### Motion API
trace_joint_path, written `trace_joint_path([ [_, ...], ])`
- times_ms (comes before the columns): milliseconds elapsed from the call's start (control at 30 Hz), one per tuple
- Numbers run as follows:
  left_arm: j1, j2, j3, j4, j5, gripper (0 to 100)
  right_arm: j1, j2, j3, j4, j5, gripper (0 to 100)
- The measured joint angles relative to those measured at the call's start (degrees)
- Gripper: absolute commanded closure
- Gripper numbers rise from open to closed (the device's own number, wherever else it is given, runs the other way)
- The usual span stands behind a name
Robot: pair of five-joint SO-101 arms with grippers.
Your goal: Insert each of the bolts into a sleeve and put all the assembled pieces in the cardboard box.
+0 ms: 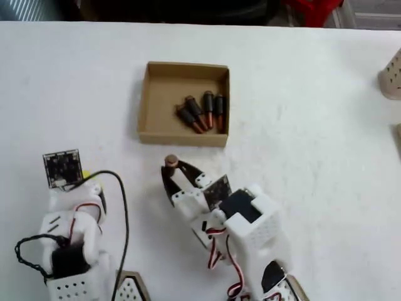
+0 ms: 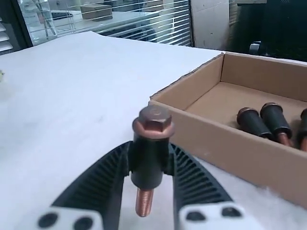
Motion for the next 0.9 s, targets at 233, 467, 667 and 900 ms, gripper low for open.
trace_joint_path([
  [233,0.0,-0.2,6.2,0.0,-6.6,98,2.7,-11.5,4.7,2.0,0.0,98.1],
  [467,0.0,-0.2,6.8,0.1,-11.9,98,5.0,-25.7,8.8,10.5,0.0,98.1],
  [667,0.0,-0.2,6.8,5.7,-17.0,98,7.8,-36.2,9.8,19.1,0.0,98.1],
  [900,0.0,-0.2,6.8,8.0,-21.1,98,11.0,-50.3,9.8,35.2,0.0,98.1],
])
